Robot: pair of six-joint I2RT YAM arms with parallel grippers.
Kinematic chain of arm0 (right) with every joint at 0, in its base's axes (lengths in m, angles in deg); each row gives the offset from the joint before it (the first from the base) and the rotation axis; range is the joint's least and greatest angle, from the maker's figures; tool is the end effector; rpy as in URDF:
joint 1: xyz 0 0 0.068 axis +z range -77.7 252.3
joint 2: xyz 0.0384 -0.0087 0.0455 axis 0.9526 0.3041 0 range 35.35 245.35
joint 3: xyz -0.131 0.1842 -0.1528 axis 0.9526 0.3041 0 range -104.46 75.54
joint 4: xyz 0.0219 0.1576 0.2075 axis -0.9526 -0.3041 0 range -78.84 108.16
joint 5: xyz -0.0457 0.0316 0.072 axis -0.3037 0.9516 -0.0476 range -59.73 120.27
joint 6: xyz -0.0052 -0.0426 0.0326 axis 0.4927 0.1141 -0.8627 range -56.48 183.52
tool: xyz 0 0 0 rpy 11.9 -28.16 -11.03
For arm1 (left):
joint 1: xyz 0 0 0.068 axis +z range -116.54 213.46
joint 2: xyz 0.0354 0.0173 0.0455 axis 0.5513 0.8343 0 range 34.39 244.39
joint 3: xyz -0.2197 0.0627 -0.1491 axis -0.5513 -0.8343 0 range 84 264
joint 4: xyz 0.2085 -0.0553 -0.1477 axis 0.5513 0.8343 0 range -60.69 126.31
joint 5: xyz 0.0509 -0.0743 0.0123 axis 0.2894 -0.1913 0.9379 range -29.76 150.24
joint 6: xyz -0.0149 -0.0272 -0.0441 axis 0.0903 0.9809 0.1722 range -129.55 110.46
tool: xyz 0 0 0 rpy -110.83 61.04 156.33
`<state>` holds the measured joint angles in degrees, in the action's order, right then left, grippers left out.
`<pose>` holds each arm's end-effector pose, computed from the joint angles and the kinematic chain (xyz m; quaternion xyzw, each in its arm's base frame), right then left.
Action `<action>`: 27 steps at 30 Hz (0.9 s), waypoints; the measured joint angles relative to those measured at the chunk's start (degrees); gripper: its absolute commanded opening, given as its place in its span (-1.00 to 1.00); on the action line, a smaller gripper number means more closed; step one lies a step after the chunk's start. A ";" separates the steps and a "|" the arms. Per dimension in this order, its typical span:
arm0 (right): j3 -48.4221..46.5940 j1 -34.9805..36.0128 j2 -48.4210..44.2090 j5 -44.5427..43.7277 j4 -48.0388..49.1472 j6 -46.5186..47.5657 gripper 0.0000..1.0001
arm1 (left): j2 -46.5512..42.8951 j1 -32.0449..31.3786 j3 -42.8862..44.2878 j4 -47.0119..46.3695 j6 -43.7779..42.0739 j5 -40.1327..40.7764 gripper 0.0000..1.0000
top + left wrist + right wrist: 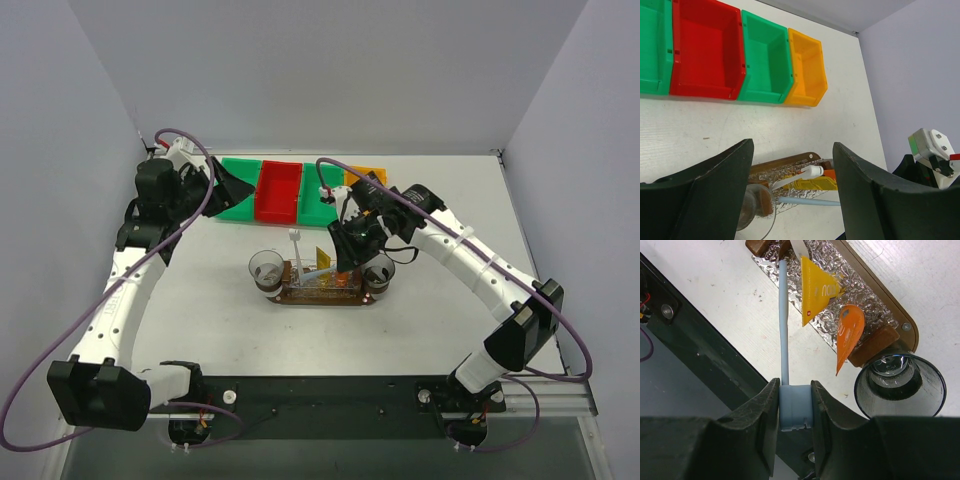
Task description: Prepare toiletry sets of a toothbrush and toothpaste on the tray
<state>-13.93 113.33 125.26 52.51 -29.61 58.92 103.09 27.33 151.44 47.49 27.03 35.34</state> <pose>0.2448 0.2309 0.3560 -0.3519 0.8493 0.3018 0.2527 0.2674 -0.0437 0.3787 -0.0892 0.8019 -0.3693 0.4612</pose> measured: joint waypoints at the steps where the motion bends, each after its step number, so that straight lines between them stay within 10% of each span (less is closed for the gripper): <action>1: 0.00 0.07 0.00 -0.02 0.00 0.11 -1.00 | 0.07 0.07 0.00 0.02 0.00 0.00 0.49; 27: -0.66 0.68 5.64 0.66 2.89 1.29 -1.00 | 1.84 0.90 0.24 -0.04 0.00 -0.79 0.49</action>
<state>-14.59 114.01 130.90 53.17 -26.72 60.21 104.93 28.22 151.68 47.44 27.03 34.55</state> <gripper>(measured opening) 0.233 0.745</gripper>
